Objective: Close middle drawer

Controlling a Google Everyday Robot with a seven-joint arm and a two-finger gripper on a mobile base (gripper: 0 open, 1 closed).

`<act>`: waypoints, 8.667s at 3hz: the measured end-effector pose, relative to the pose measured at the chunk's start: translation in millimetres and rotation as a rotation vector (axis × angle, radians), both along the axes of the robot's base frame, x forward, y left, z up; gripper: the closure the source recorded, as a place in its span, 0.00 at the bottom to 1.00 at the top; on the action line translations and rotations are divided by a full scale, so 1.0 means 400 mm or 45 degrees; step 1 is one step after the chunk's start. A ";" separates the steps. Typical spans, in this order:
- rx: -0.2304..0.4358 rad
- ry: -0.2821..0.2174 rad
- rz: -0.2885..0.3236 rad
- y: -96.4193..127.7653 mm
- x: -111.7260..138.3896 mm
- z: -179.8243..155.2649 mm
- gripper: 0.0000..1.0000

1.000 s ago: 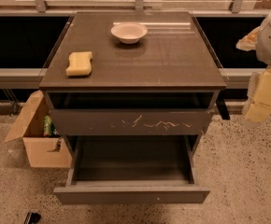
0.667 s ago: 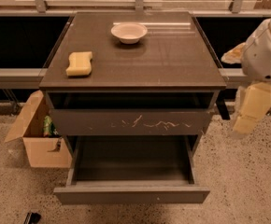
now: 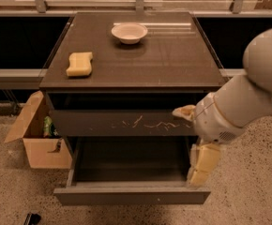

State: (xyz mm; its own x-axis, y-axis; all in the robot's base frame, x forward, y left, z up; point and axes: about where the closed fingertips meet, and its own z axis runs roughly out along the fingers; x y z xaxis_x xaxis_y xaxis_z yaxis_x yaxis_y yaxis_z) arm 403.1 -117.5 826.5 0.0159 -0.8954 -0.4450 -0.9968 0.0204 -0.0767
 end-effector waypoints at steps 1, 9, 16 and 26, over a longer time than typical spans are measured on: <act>0.082 0.074 0.062 0.062 -0.033 -0.096 0.00; 0.076 0.374 0.190 0.048 -0.093 -0.817 1.00; -0.026 0.264 0.060 -0.067 0.028 -1.050 0.04; 0.026 0.116 -0.068 -0.278 0.223 -0.936 0.00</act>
Offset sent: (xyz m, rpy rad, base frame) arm -0.0101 0.0196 -0.0313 0.0550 0.0468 0.0377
